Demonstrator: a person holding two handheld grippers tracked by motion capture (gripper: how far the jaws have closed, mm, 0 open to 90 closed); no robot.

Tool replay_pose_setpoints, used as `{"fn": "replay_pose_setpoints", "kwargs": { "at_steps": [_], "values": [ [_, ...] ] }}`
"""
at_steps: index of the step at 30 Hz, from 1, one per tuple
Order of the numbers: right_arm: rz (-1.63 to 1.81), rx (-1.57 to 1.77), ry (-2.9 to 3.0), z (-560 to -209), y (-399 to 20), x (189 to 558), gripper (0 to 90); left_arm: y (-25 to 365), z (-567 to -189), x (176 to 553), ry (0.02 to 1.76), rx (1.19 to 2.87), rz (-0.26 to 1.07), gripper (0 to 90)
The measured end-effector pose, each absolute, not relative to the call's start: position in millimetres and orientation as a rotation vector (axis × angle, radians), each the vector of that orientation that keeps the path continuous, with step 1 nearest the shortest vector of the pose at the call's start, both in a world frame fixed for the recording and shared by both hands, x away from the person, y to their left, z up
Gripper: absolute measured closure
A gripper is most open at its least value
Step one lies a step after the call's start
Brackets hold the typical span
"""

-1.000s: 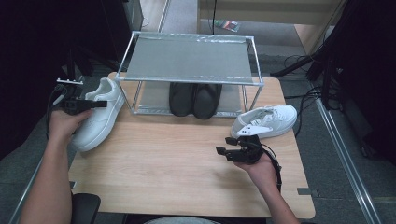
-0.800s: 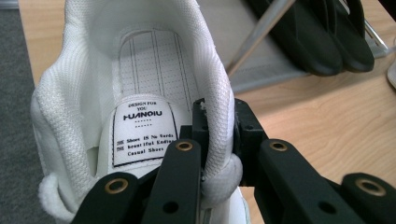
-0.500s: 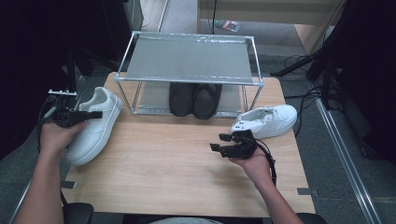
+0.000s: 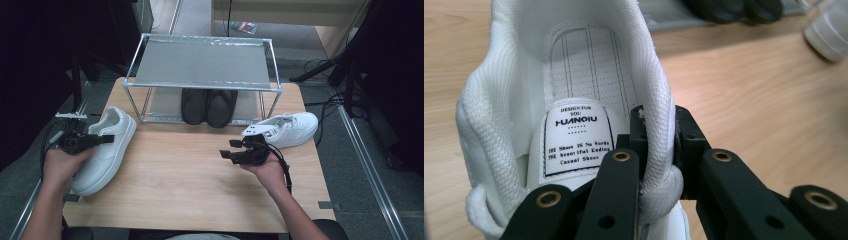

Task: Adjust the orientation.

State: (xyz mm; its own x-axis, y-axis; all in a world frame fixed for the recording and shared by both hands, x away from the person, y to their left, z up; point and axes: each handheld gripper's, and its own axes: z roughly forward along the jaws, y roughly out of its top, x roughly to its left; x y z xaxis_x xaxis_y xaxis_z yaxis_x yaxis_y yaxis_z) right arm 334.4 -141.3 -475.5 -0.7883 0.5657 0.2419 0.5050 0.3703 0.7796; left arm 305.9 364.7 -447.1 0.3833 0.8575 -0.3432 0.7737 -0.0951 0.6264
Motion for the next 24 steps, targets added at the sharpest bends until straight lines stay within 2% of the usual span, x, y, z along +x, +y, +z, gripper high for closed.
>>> {"fn": "replay_pose_setpoints", "kwargs": {
  "at_steps": [10, 24],
  "values": [
    [1.415, 0.988, 2.549, -475, -139, 337, 42.3, 322, -438, 295, 1.305, 1.948, 0.121, 83.2],
    [1.384, 1.027, 2.531, -477, -147, 331, 42.6, 268, -436, 306, 1.129, 2.040, 0.024, 83.1]
  ]
}}
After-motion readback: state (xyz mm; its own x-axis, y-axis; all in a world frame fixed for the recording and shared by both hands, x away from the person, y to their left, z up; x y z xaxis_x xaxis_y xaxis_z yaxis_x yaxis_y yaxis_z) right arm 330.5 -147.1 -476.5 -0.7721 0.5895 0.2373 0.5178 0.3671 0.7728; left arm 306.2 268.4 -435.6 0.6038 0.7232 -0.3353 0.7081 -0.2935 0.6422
